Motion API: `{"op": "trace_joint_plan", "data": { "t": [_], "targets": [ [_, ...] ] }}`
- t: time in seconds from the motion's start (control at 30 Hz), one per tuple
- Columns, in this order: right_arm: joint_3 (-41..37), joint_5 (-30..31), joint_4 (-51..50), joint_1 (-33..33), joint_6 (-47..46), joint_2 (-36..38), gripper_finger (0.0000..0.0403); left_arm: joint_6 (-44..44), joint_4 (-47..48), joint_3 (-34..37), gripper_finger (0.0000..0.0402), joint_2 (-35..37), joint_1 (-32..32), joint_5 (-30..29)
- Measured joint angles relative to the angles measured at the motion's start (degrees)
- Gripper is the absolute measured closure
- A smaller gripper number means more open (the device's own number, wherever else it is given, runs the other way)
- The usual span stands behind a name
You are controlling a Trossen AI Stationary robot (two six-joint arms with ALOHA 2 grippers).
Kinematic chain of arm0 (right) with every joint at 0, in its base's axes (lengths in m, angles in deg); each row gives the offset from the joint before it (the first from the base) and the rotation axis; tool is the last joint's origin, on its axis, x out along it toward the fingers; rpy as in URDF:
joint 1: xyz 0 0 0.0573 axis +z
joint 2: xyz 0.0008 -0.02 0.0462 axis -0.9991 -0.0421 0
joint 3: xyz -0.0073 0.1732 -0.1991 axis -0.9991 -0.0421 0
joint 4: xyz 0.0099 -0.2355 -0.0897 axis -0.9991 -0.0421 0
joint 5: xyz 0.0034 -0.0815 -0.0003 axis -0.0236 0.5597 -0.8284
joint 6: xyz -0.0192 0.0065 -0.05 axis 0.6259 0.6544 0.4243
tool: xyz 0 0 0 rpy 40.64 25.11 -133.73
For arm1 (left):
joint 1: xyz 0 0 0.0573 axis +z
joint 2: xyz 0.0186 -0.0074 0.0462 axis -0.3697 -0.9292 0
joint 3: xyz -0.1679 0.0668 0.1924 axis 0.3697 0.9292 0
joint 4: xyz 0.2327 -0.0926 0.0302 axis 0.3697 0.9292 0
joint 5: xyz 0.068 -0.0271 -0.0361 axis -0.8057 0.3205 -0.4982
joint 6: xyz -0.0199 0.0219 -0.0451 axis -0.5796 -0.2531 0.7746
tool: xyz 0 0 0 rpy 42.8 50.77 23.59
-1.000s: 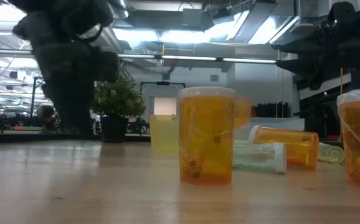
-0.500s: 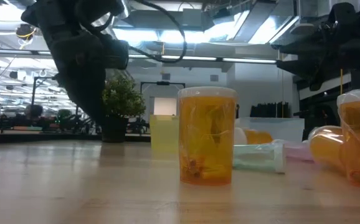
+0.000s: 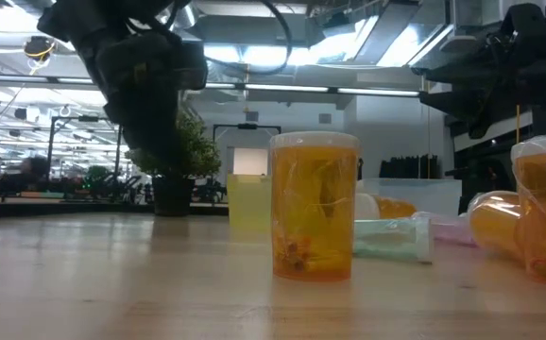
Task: Pick and place medicine bottles into bin by pill shape (circle, oval)
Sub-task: Put the large orange pill bottle into the transparent bin
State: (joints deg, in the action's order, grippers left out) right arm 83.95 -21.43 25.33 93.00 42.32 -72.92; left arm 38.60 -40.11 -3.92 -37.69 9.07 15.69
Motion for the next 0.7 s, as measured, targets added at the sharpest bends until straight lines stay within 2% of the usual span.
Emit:
{"op": "trace_joint_plan", "data": {
  "t": [0.17,0.3,0.47,0.7],
  "targets": [
    [0.13,-1.82,-0.34,0.04,0.51,-0.02,0.0189,-0.1,-1.81,-0.02,0.0398,0.04,0.0,-0.32],
    [5.32,-6.03,-5.95,0.04,2.94,-0.61,0.0189,-0.14,-1.85,-0.02,0.0398,0.07,0.02,-2.79],
    [17.56,-4.6,-22.35,0.02,4.41,-6.58,0.0189,-3.97,-2.51,-0.04,0.0398,0.08,0.22,-5.05],
    [33.7,-4.12,-47.21,0.02,2.95,-21.85,0.0189,-7.22,-2.51,-0.04,0.0398,0.11,1.93,-5.34]
  ]
}}
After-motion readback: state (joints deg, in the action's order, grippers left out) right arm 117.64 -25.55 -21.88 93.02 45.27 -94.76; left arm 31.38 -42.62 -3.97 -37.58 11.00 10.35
